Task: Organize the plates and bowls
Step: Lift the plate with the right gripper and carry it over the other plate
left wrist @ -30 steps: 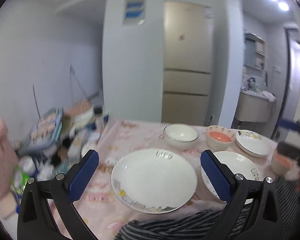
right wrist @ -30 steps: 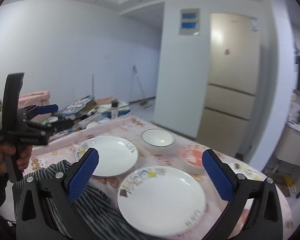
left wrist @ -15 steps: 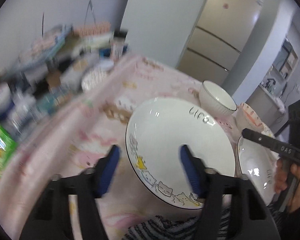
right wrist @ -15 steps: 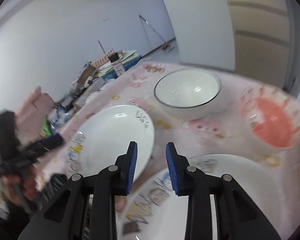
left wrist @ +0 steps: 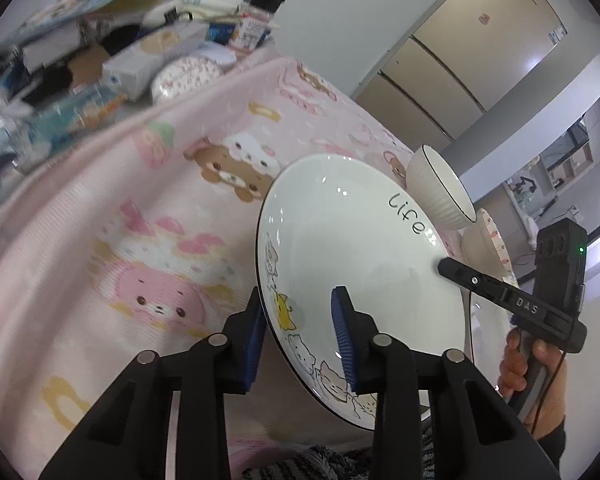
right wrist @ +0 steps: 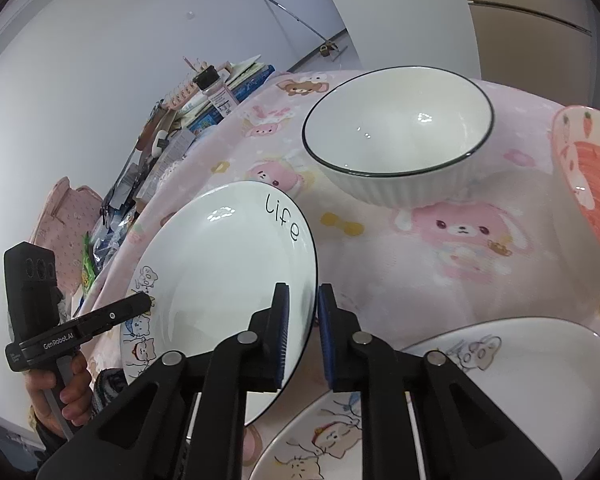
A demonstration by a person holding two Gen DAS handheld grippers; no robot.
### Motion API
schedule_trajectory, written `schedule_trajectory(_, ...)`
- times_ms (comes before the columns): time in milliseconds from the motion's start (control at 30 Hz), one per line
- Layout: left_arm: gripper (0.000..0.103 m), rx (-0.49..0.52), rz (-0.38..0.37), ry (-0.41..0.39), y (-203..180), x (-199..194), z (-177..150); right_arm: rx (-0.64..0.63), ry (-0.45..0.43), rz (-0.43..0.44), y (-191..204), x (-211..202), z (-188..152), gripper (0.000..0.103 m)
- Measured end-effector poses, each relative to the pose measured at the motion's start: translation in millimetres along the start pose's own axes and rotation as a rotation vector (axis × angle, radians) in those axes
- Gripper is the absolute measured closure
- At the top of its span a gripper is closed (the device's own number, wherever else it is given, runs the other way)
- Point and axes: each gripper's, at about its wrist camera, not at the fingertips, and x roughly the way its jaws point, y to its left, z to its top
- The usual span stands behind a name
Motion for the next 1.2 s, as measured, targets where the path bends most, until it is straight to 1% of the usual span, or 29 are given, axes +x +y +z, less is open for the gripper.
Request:
schedule_trajectory(167, 0.072, -0.021, -0.020, -0.002, 3.9, 0.8, 0.4, -0.019, 0.008, -0.042, 5.5, 6.8, 2.3, 0.089)
schedule_trajectory(267, 0.074, -0.017, -0.015, -0.008, 3.4, 0.1, 0.2, -0.031, 0.014, -0.069, 8.7, 11.2, 3.8, 0.090)
schedule_trajectory(333, 0.079, -0.013, 0.003, -0.014, 3.4, -0.4, 0.4, -0.048, 0.018, -0.101, 12.6, 14.2, 3.5, 0.091)
schedule_trajectory(400, 0.085, -0.018, 0.026, -0.017, 3.9, -0.7, 1.2, -0.032, 0.011, -0.092, 10.2, 13.5, 4.1, 0.092)
schedule_trajectory(467, 0.086, 0.000, 0.042, -0.032, 0.3, -3.7, 1.5, -0.015, -0.019, -0.064, 7.8, 7.1, 3.9, 0.094)
schedule_trajectory(567, 0.087, 0.052, 0.060, -0.085, -12.2, -16.5, 3.9, -0.021, -0.084, -0.042, 14.4, -13.1, 6.0, 0.095)
schedule_trajectory(667, 0.087, 0.085, 0.042, -0.124, -31.6, -32.6, 11.0, -0.011, -0.146, -0.021, 18.7, -41.9, 7.7, 0.096)
schedule_trajectory(767, 0.087, 0.144, 0.037, -0.144, -56.7, -43.5, 9.6, -0.012, -0.183, -0.034, 19.7, -68.4, 2.9, 0.096)
schedule_trajectory(867, 0.087, 0.170, 0.004, -0.132, -77.4, -46.0, 3.5, 0.001, -0.216, -0.055, 13.4, -96.7, -9.8, 0.096)
schedule_trajectory(933, 0.087, 0.186, -0.021, -0.121, -95.8, -42.7, -1.3, -0.001, -0.244, -0.087, 9.7, -117.0, -21.1, 0.096)
schedule_trajectory(1067, 0.087, 0.260, -0.071, -0.094, -137.4, -31.3, -13.9, 0.027, -0.292, -0.154, -9.7, -155.2, -45.3, 0.096)
schedule_trajectory(1133, 0.087, 0.285, -0.087, -0.072, -153.6, -22.6, -21.7, 0.069, -0.302, -0.151, -27.7, -168.9, -59.0, 0.096)
schedule_trajectory(1200, 0.087, 0.305, -0.087, -0.053, -166.9, -12.9, -28.2, 0.111, -0.312, -0.139, -45.5, -174.8, -71.7, 0.096)
